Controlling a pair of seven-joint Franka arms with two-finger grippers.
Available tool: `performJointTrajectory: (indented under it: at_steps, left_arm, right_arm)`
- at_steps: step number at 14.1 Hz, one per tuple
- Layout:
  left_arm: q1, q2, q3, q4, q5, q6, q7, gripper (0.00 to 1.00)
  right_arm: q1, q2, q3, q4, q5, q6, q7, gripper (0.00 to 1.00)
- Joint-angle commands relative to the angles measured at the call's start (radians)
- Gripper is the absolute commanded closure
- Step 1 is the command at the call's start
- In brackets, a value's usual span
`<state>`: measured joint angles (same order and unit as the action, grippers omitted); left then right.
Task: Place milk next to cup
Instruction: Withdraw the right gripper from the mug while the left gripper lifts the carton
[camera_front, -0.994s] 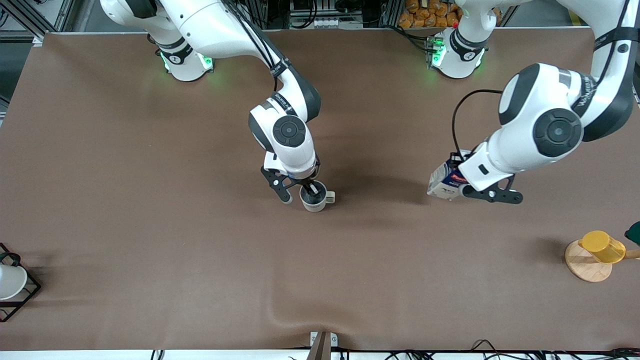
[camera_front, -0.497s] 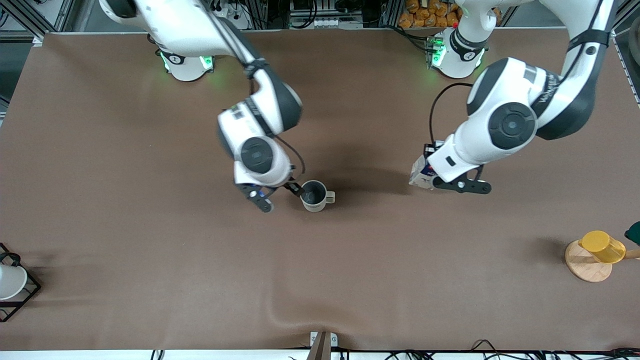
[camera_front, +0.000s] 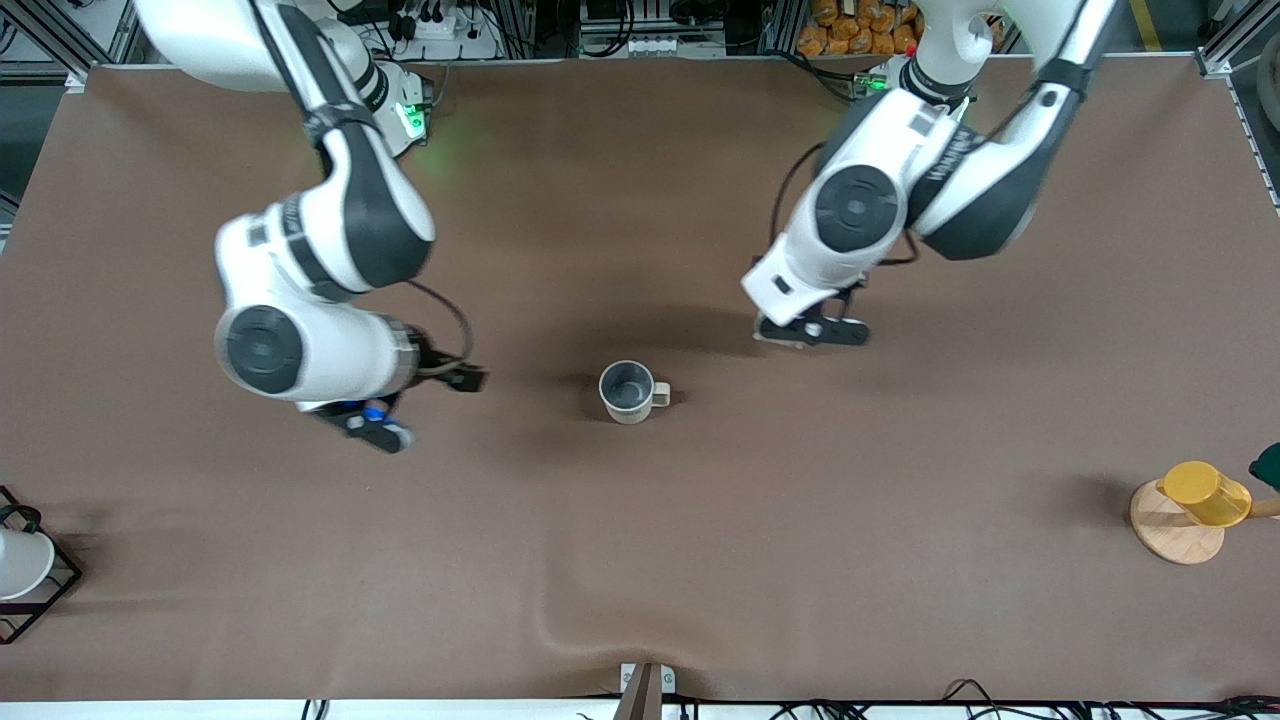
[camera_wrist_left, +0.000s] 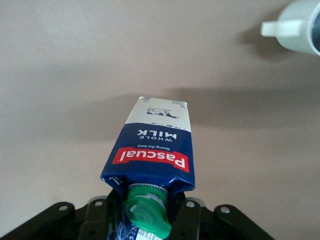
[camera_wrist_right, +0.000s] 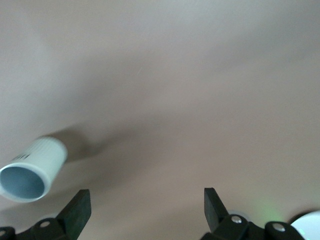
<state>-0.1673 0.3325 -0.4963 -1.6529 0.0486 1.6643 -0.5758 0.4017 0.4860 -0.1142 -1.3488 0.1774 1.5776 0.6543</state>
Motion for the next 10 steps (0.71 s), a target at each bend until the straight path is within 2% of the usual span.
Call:
performJointTrajectory:
  at_steps: [1,4,6,10]
  left_arm:
    - [-0.081,0.081,0.007,0.085,-0.018,-0.005,-0.119,0.71]
    - [-0.175,0.192,0.013,0.195,-0.012,-0.005,-0.300,0.71]
    - [-0.224,0.246,0.019,0.254,-0.009,0.011,-0.347,0.71]
    - [-0.280,0.295,0.028,0.286,-0.009,0.109,-0.412,0.71]
  right_arm:
    - [-0.131,-0.093,0.016,-0.030,-0.045,-0.031,-0.291,0.00]
    - [-0.217,-0.116,0.011,-0.030,-0.074,-0.022,-0.474,0.00]
    - [-0.282,-0.122,0.013,-0.026,-0.136,-0.011,-0.618,0.00]
    - [-0.389,-0.144,0.013,-0.026,-0.141,0.021,-0.870,0.00]
